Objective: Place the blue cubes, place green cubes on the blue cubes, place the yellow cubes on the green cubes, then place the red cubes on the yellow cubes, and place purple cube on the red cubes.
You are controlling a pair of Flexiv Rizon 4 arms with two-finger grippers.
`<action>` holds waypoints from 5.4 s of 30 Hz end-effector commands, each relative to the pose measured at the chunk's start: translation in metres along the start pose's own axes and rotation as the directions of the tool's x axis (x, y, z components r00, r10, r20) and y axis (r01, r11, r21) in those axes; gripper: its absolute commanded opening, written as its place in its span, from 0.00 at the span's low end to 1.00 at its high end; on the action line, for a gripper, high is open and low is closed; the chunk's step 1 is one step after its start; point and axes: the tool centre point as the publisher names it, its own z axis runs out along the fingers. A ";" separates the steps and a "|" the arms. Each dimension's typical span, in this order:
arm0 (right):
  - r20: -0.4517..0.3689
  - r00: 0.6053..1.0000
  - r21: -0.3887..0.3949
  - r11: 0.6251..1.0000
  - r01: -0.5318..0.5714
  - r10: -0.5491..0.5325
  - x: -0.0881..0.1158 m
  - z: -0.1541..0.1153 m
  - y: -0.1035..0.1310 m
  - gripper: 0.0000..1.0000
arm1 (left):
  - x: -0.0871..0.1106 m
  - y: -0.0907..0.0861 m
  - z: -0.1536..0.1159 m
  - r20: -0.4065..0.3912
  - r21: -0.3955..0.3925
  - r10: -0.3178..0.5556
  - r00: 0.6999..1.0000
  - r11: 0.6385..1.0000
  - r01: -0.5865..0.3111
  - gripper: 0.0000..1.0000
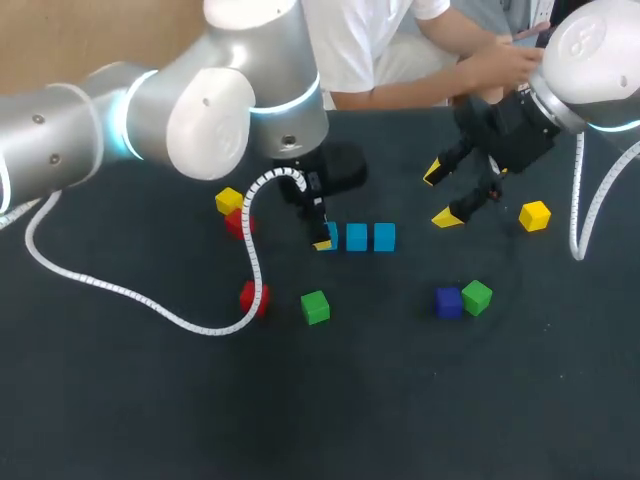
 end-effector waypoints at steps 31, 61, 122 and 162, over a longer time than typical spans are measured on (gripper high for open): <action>0.001 1.000 0.002 1.000 0.001 -0.001 0.000 0.000 0.001 1.00 | -0.006 -0.005 -0.001 0.005 0.022 0.003 1.000 1.000 -0.003 0.00; 0.001 1.000 0.002 1.000 0.001 -0.001 0.000 0.000 0.001 1.00 | -0.006 0.001 0.004 0.000 0.028 0.002 1.000 1.000 -0.002 0.00; 0.001 1.000 0.002 1.000 0.001 -0.001 0.000 0.000 0.001 1.00 | 0.001 0.003 0.005 0.005 0.032 -0.031 1.000 0.999 0.031 1.00; 0.001 1.000 0.002 1.000 0.001 -0.001 0.000 0.000 0.001 1.00 | -0.001 0.006 0.005 0.053 0.024 -0.011 0.999 1.000 0.010 0.30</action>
